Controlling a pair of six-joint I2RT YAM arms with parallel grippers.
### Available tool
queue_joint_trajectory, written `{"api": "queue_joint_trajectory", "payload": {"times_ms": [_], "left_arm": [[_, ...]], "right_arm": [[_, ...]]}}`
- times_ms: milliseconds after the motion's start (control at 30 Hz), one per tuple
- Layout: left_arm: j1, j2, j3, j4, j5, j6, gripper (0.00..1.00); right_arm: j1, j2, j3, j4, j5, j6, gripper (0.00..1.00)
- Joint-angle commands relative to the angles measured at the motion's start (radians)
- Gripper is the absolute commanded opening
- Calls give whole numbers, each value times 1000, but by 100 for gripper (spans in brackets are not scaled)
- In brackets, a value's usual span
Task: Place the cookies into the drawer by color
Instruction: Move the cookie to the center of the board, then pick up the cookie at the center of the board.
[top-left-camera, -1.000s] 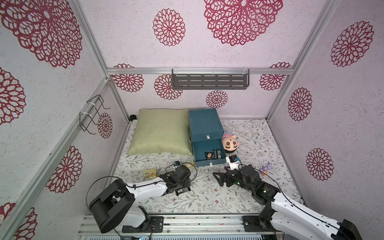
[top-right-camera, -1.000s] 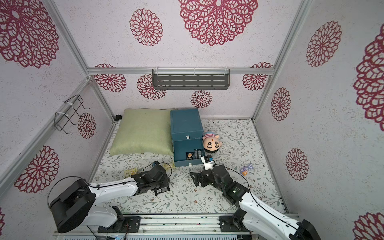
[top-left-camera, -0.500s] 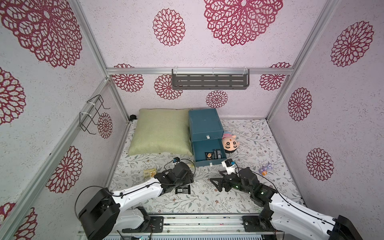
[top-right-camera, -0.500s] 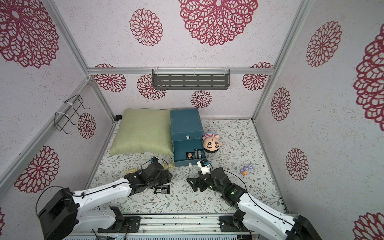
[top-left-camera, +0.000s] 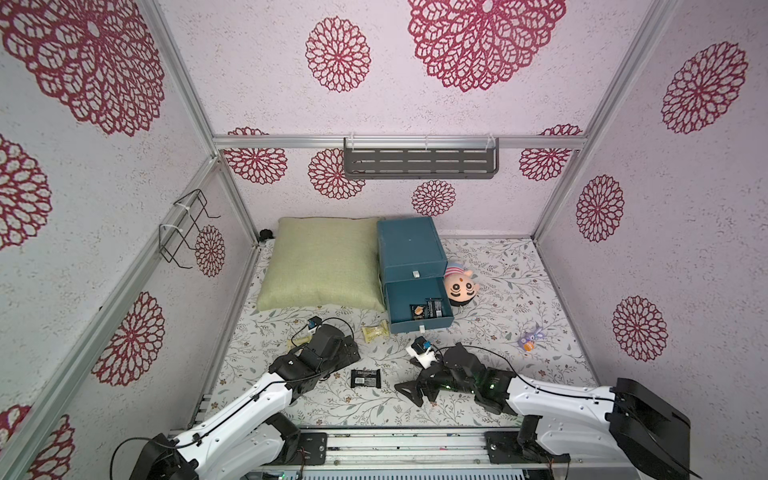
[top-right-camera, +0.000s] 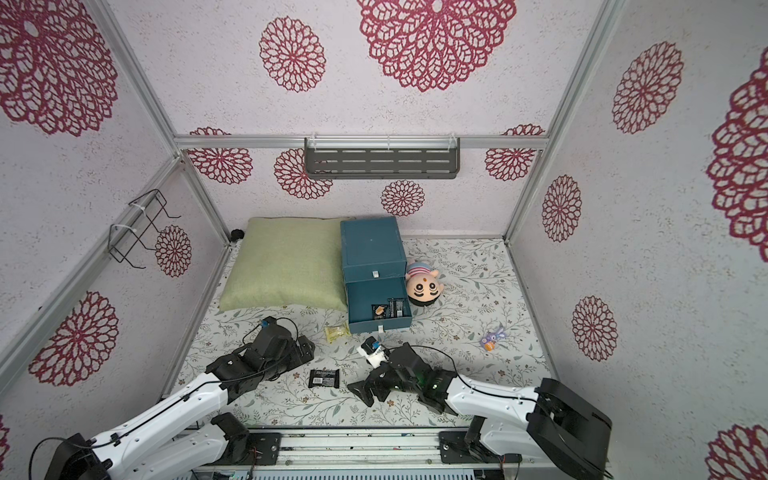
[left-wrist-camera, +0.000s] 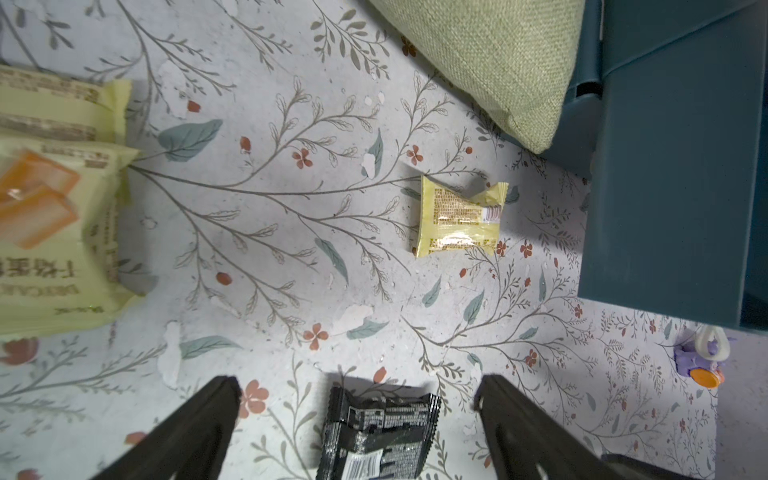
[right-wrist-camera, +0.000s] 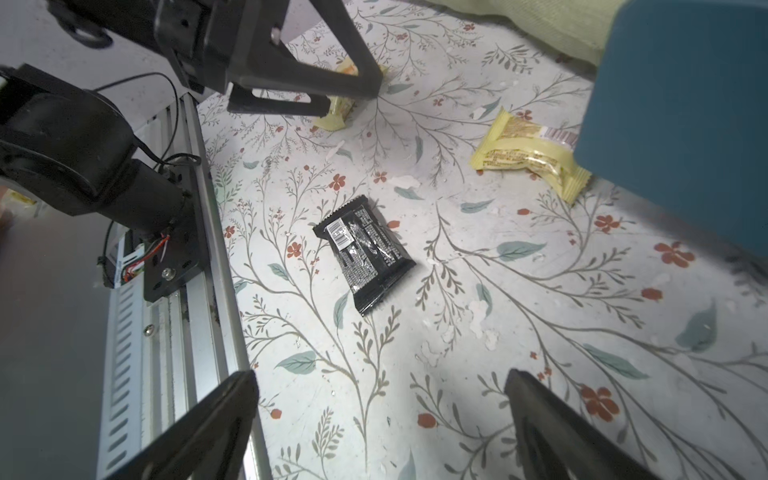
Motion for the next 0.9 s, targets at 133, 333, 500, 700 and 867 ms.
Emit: {"api": "queue_joint_trajectory", "payload": {"times_ms": [133,333,500,700,867], "left_arm": [[23,-57,-31,-39,-15,10,97],[35,-92,-60,-34,-14,0,97],[42,-101,-70,-31,-12,-1,97],[46,-104,-81,-22,-7,-7,97],[48,-109,-90,-21,-5,-9,97]], "right_arm": [[49,143,49,171,73,-136,99],[86,251,74,245,106,-223,99],[91,372,162,203,56,-295,97],[105,493,246,189,51,-356,91],[128,573,321,138,95,-398,84]]}}
